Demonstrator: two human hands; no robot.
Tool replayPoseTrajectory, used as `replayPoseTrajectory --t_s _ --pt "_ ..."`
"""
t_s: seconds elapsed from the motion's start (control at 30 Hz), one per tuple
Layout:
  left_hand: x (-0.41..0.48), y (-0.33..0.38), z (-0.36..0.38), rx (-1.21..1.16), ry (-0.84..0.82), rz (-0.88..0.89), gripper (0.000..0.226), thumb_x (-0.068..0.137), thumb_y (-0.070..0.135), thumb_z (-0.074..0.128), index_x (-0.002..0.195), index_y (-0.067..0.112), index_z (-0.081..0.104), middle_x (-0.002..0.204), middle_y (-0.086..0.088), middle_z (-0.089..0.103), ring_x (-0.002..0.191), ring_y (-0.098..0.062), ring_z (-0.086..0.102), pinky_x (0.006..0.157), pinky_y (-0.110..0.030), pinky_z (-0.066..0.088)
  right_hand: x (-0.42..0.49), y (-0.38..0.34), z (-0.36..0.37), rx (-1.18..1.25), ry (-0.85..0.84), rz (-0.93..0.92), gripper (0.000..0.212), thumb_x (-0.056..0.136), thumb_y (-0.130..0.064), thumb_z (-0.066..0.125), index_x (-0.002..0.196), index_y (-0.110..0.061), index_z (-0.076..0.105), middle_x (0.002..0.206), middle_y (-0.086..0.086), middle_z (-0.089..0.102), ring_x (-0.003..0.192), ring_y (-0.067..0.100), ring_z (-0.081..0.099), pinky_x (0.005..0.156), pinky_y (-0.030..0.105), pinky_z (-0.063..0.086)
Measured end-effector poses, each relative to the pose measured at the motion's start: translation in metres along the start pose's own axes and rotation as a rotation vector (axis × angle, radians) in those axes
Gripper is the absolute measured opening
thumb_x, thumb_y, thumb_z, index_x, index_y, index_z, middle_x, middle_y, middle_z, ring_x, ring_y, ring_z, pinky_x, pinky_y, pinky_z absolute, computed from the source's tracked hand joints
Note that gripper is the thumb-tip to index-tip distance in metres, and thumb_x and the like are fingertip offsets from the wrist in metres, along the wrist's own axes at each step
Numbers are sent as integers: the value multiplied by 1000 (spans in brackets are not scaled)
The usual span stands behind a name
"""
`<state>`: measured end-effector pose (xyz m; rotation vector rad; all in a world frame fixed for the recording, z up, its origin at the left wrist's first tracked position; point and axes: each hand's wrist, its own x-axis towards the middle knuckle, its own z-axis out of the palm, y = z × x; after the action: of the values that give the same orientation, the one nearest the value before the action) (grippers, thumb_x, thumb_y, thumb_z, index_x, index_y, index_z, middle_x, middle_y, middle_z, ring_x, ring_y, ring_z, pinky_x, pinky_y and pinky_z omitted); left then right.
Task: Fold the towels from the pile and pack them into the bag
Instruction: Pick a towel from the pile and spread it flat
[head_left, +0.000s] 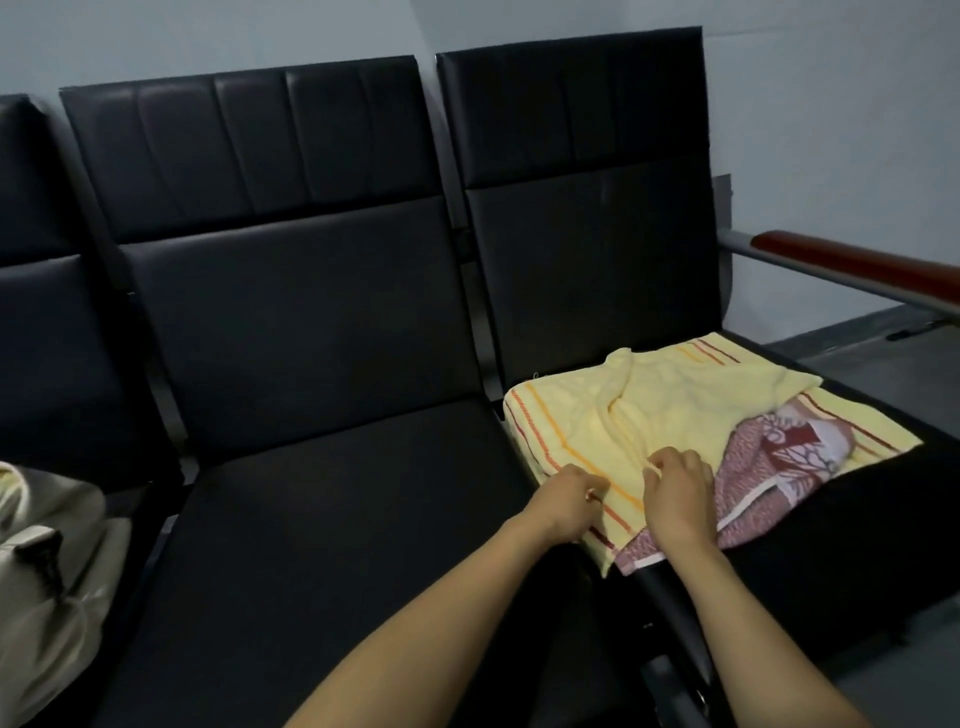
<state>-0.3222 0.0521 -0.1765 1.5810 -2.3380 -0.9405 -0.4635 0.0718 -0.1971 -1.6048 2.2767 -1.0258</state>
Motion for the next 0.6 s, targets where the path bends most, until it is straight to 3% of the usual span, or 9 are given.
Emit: replayPoseTrajectory --t_s 0.1,0.17,0.23,0.3,0.33,0.37,0.43,0.53,0.6 --pt "2 0 0 -66 42 -5 46 91 17 54 137 9 48 136 -10 42 122 -27 46 100 -35 45 1 -3 -5 39 71 -35 18 98 -14 48 109 -6 61 112 17 55 108 31 43 88 40 37" --pt "-2 4 -1 -153 151 -3 63 90 15 57 146 11 28 147 -10 29 127 -28 41 101 -32 41 0 -16 -16 172 85 -92 17 100 -17 46 108 -9 58 105 11 58 101 26 48 82 36 39" --pt "-3 8 -3 -251 281 48 81 88 12 59 152 23 10 157 -5 5 137 -27 30 109 -28 28 -5 -34 -31 450 -31 -120 13 101 -21 44 108 -15 53 96 1 58 87 16 54 71 30 42" --pt "-1 12 -8 -298 338 108 75 87 8 56 150 29 20 159 -2 -4 143 -25 15 116 -34 20 -11 -50 -41 637 -188 -165 8 101 -21 45 103 -21 53 90 -5 61 82 7 58 68 23 49" --pt "1 11 -9 -299 341 150 62 88 7 52 144 26 35 159 -4 6 144 -24 15 118 -37 19 -13 -52 -41 685 -227 -180 8 101 -21 46 100 -22 53 90 -6 63 83 5 60 69 19 50" --pt "2 10 -10 -320 339 193 46 89 8 49 133 20 49 153 -7 27 140 -25 27 116 -40 26 -14 -54 -41 709 -222 -186 9 101 -20 45 99 -21 54 90 -7 63 84 5 61 69 16 49" --pt "-4 9 -13 -468 355 191 25 90 8 50 113 15 56 123 -7 60 116 -23 54 100 -39 44 -12 -49 -38 661 -135 -173 14 101 -13 43 102 -18 56 95 -5 62 89 9 59 72 14 46" --pt "-16 6 -25 -814 462 128 20 93 4 53 97 19 65 93 6 71 90 -6 65 82 -25 50 -6 -33 -27 272 -155 -174 49 92 2 46 135 -22 44 134 6 43 118 23 45 100 32 41" --pt "-24 1 -38 -1028 488 89 16 97 19 53 90 18 67 78 8 71 78 -5 66 74 -23 50 -8 -29 -19 72 -269 -126 71 87 2 51 147 -29 29 147 9 21 132 31 26 112 41 28"
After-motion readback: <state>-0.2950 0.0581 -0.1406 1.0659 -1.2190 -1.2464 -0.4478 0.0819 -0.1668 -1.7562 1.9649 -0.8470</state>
